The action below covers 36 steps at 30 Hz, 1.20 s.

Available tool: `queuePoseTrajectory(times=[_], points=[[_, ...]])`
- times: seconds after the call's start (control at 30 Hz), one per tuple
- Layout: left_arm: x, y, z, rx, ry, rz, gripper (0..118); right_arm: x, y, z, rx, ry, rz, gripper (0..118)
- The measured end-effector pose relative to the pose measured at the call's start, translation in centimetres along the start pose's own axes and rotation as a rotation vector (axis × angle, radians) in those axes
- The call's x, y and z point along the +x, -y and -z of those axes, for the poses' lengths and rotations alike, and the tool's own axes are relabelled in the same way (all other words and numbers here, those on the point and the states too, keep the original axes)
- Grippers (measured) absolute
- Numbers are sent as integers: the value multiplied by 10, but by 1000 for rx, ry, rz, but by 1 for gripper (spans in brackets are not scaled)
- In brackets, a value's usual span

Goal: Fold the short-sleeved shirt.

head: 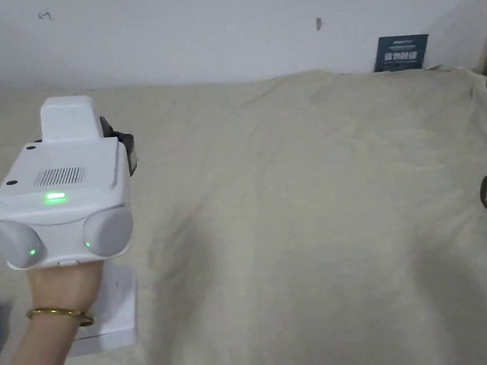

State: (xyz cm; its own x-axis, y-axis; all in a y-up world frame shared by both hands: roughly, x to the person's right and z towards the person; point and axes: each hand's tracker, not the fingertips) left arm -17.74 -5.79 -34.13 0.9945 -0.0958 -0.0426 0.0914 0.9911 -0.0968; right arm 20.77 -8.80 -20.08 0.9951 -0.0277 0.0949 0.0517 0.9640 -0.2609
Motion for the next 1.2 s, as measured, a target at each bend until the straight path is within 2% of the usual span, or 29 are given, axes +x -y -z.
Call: queuePoseTrajectory(times=[0.07,0.23,0.37,0.63,1.2], points=[[20,-3,-13,1,76,-47,0,1,-7,-6,26,15,-11,0],[55,7,-43,0,147,-93,0,5,-13,-16,87,46,-43,0],[71,27,-64,22,194,-32,0,0,-9,-22,120,62,-67,0],[74,61,-81,-12,225,-44,0,-5,12,-30,96,55,-19,0],[74,89,-86,-78,177,-32,0,-2,45,-33,49,31,12,0]])
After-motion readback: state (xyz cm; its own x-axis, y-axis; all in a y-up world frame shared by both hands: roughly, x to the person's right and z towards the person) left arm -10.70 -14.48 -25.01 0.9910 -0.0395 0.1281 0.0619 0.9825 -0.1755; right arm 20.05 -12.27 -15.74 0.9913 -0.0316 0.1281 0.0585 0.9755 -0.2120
